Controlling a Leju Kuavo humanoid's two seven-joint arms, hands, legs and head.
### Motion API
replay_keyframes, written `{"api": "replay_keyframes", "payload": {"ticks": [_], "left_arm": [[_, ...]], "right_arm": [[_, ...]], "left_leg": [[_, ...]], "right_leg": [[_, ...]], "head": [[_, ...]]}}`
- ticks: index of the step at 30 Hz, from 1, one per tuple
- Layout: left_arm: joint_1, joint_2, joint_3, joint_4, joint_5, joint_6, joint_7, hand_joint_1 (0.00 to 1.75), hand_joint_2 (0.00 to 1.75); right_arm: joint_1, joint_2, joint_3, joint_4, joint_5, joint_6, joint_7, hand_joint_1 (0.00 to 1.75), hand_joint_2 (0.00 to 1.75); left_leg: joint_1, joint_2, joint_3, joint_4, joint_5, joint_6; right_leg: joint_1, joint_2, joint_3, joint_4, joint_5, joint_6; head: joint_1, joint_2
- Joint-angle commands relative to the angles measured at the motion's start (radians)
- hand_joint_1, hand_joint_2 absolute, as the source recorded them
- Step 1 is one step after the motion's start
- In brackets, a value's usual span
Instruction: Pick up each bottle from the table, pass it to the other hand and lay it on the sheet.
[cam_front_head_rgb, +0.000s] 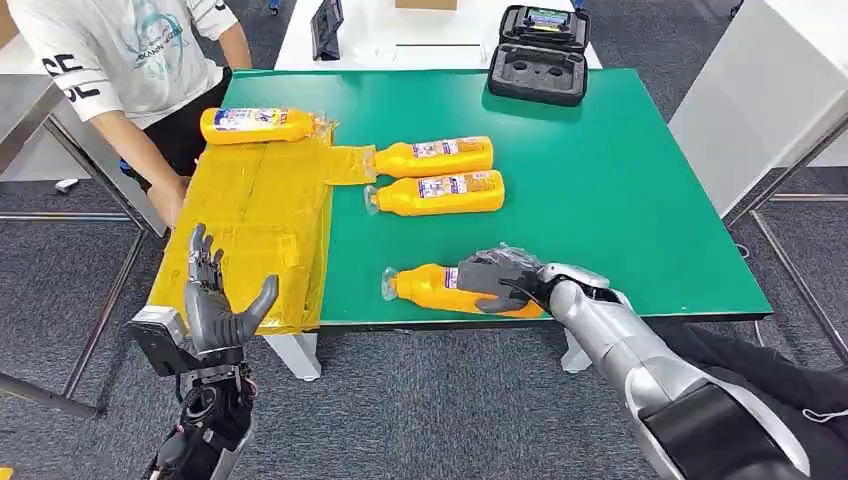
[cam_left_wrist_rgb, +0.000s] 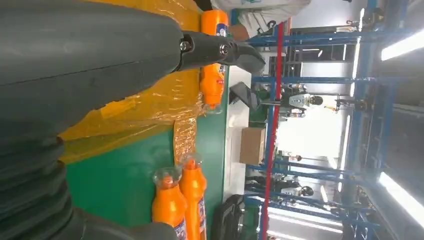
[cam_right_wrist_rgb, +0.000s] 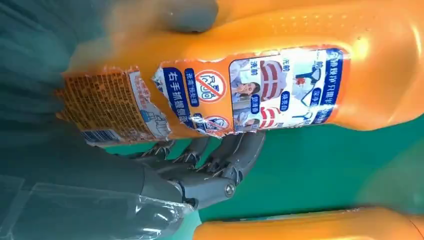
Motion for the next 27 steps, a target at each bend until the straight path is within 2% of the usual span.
{"api": "replay_keyframes", "payload": {"ticks": [1,14,16,17,18,19,27], "left_arm": [[0.014,-0.011,0.039,0.020,0.004,-0.001,0.003,0.00,1.75],[-0.004,-0.021,0.045,0.043,-0.003,-0.017,0.003,0.00,1.75],[-0.003,-0.023,0.050,0.046,0.001,-0.016,0.003,0.00,1.75],[-0.002,-0.023,0.052,0.046,0.001,-0.016,0.003,0.00,1.75],[-0.001,-0.024,0.052,0.045,0.001,-0.016,0.003,0.00,1.75],[0.000,-0.025,0.054,0.044,0.001,-0.017,0.003,0.00,1.75],[-0.005,-0.030,0.049,0.055,-0.002,-0.026,0.003,0.00,1.75]], "right_arm": [[-0.049,0.010,0.067,0.076,0.026,-0.006,0.008,1.71,1.75],[-0.048,0.010,0.070,0.084,0.031,-0.021,0.019,1.75,1.75],[-0.048,0.008,0.070,0.082,0.034,-0.027,0.027,1.69,1.75],[-0.047,0.009,0.071,0.082,0.036,-0.030,0.032,1.61,1.75],[-0.047,0.011,0.073,0.084,0.039,-0.033,0.039,0.28,1.75],[-0.051,0.013,0.080,0.086,0.051,-0.046,0.052,0.00,1.75],[-0.041,0.016,0.076,0.086,0.059,-0.080,0.081,0.00,1.75]], "left_leg": [[0.001,0.001,0.003,0.000,-0.001,-0.001],[0.000,0.000,0.002,-0.001,-0.001,-0.001],[0.001,0.000,0.003,0.000,-0.001,-0.001],[0.000,0.000,0.002,0.000,-0.001,-0.001],[0.001,0.000,0.004,0.000,-0.001,-0.002],[0.001,0.000,0.003,0.000,-0.001,-0.001],[0.001,0.000,0.003,-0.001,-0.001,-0.001]], "right_leg": [[0.001,0.001,0.003,0.000,-0.001,-0.001],[0.000,0.000,0.002,-0.001,-0.001,-0.001],[0.001,0.000,0.003,-0.001,-0.001,-0.001],[0.000,0.000,0.002,0.000,-0.001,-0.001],[0.001,0.000,0.004,-0.001,-0.001,-0.001],[0.001,0.000,0.003,-0.001,-0.001,-0.001],[0.001,0.000,0.003,-0.001,-0.001,-0.001]], "head": [[0.000,0.000],[0.000,0.000],[0.000,0.000],[0.000,0.000],[0.000,0.000],[0.000,0.000],[0.000,0.000]]}}
